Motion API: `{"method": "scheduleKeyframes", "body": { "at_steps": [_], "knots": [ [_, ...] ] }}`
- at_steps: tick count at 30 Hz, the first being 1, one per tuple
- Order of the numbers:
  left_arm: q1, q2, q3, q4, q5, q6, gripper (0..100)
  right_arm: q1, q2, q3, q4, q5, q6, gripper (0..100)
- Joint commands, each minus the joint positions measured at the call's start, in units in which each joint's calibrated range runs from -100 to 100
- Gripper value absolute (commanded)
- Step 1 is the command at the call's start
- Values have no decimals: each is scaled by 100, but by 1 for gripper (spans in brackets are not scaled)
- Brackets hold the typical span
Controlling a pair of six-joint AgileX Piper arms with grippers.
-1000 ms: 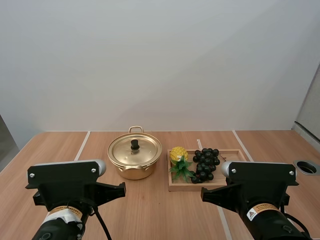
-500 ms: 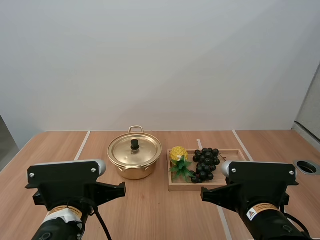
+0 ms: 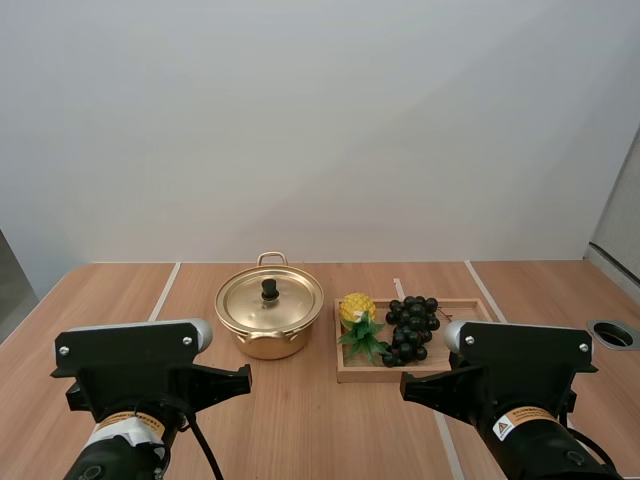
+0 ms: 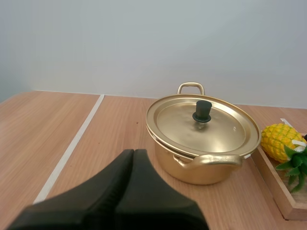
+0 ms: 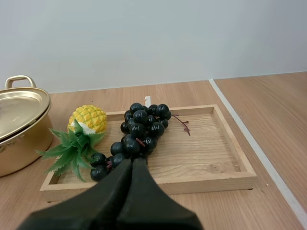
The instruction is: Open the pot, put the grape inside, and close it
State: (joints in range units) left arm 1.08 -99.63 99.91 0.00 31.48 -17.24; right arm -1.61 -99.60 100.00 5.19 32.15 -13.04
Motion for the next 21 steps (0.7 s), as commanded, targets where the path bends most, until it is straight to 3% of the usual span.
{"method": "scheduleKeyframes", "body": {
  "at_steps": [1,7,11,15,21],
  "knots": [
    [-17,-37,9,0,-84,17,0,-21,-40,0,9,-64,0,0],
    [-17,-37,9,0,-140,17,0,-21,-40,0,104,-64,0,0],
    [-17,-37,-84,106,-791,26,0,-21,-40,-98,-166,-478,0,0],
    [-17,-37,-844,109,-1409,26,0,-21,-40,-1139,-175,-391,0,0],
    [-17,-37,-2121,172,-1389,95,0,-21,-40,-2889,-205,-39,0,0]
  ]
}}
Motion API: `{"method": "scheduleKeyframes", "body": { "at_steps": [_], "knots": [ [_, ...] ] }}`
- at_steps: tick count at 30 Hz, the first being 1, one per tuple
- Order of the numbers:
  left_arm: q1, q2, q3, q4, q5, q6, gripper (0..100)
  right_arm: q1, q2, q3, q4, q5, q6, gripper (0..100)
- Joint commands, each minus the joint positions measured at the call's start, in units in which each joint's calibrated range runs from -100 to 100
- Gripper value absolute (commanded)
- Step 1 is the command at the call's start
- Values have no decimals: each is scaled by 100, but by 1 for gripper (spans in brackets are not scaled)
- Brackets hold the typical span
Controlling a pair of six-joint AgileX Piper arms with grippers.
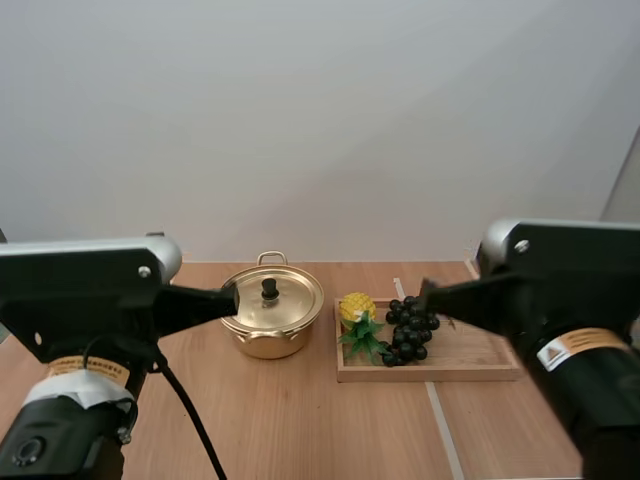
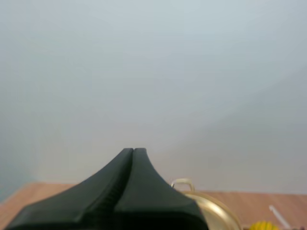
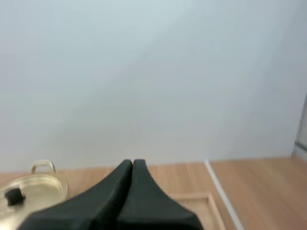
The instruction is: Open the pot, put the grape inside, and close it
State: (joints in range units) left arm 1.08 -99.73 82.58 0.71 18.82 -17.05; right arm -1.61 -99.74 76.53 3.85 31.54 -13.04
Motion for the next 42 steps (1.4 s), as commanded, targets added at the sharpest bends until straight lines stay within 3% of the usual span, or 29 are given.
{"method": "scheduleKeyframes", "body": {
  "at_steps": [1,9,17,34,37,39,41,42],
  "knots": [
    [-17,-27,-597,102,-104,161,0,-21,-26,-739,-84,22,0,0],
    [-17,-27,-2060,113,773,465,0,-21,-26,-2134,-263,296,0,0],
    [-17,22,-2806,127,1477,705,0,-21,-6,-3146,-248,514,0,0],
    [-17,2951,-5893,127,2318,782,2,-21,3089,-6058,-432,1434,0,0],
    [-17,3329,-6230,127,2878,782,18,-21,3414,-6345,-527,1686,0,0],
    [-17,3539,-6409,127,3473,782,41,-21,3507,-6482,-515,1930,0,2],
    [-17,3745,-6553,127,3883,814,72,-21,3526,-6508,-505,1970,0,25],
    [-17,3829,-6640,115,4074,952,92,-21,3526,-6508,-505,1970,0,40]
  ]
}}
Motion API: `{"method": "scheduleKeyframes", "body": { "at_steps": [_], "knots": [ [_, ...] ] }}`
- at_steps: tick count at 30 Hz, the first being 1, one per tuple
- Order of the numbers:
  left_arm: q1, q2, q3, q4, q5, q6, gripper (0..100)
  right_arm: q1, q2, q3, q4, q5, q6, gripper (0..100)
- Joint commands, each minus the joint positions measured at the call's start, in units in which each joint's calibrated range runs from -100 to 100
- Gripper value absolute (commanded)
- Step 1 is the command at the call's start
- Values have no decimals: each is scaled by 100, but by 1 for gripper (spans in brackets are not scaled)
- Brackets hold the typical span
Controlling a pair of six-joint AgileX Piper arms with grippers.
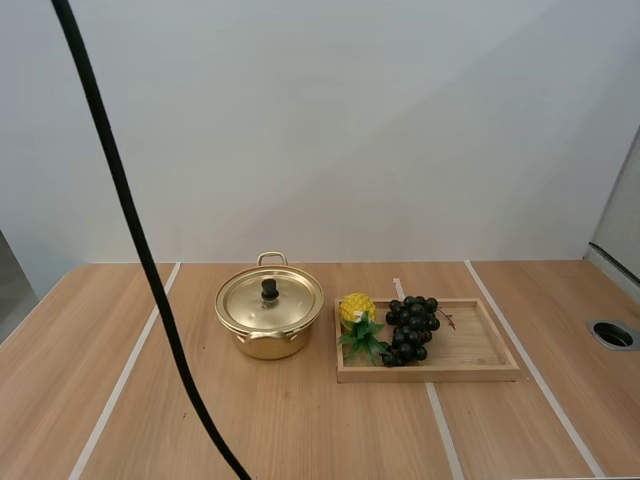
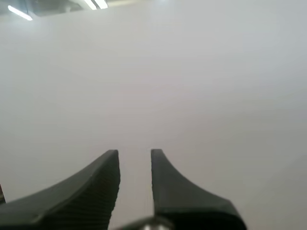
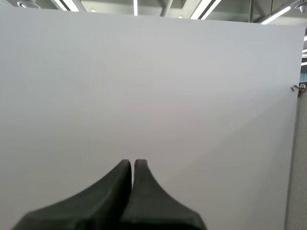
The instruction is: Open the pot, put the grape inside, and close it
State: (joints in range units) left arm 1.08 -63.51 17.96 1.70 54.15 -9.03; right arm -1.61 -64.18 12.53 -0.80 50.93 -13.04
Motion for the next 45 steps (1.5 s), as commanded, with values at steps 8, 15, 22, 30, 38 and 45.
{"method": "scheduleKeyframes", "body": {
  "at_steps": [8,15,22,30,38,45],
  "knots": [
    [-17,321,-388,-314,865,809,100,-21,-42,-108,-40,430,-81,100],
    [-17,285,-388,-98,621,809,100,-21,-42,-108,-40,381,-81,100],
    [-17,382,-388,-442,1674,2266,100,-21,-42,-108,158,658,-907,100],
    [-17,1334,-388,-858,3014,2844,100,-21,69,-108,345,1853,-1239,100],
    [-17,2913,-388,-1298,4585,3735,100,-21,814,-108,769,4370,-1457,100],
    [-17,3743,-388,-1630,4585,4167,100,-21,1186,-108,858,4907,-1457,100]
  ]
}}
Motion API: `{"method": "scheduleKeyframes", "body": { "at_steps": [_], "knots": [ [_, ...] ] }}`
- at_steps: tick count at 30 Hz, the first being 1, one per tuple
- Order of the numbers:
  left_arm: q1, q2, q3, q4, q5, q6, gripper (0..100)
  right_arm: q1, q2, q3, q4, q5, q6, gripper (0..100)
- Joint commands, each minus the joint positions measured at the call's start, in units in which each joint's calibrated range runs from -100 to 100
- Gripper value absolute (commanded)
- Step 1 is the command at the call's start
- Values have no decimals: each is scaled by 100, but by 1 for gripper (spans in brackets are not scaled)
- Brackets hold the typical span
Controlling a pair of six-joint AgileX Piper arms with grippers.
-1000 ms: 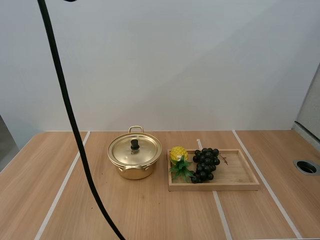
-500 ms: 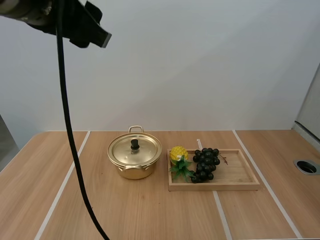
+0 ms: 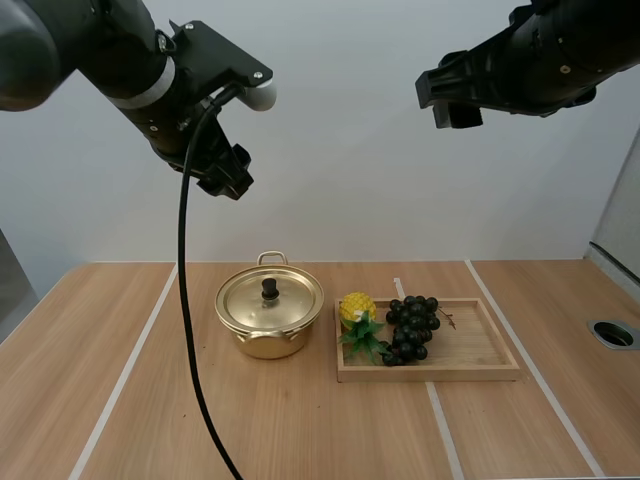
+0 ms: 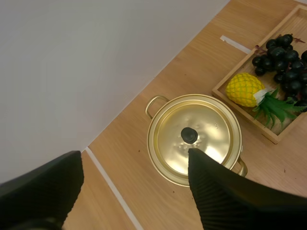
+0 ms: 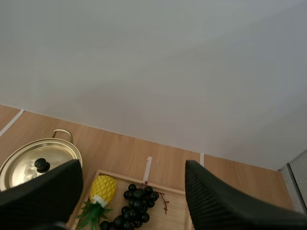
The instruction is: Open the pot, put the grape inside, and close it
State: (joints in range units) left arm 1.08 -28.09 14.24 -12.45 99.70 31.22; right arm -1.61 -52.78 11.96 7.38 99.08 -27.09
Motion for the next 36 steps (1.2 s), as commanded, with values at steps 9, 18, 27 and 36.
{"method": "scheduleKeyframes", "body": {
  "at_steps": [9,18,27,36],
  "knots": [
    [-27,1394,-15,-593,30,709,100,-21,80,-51,41,92,-52,100],
    [-373,2253,-2,-216,30,831,100,-21,80,-51,41,92,-52,100],
    [-574,2856,-2,228,30,760,100,-21,80,-51,41,92,-130,100],
    [-574,3385,-2,328,30,734,100,-21,80,-51,41,92,-170,100]
  ]
}}
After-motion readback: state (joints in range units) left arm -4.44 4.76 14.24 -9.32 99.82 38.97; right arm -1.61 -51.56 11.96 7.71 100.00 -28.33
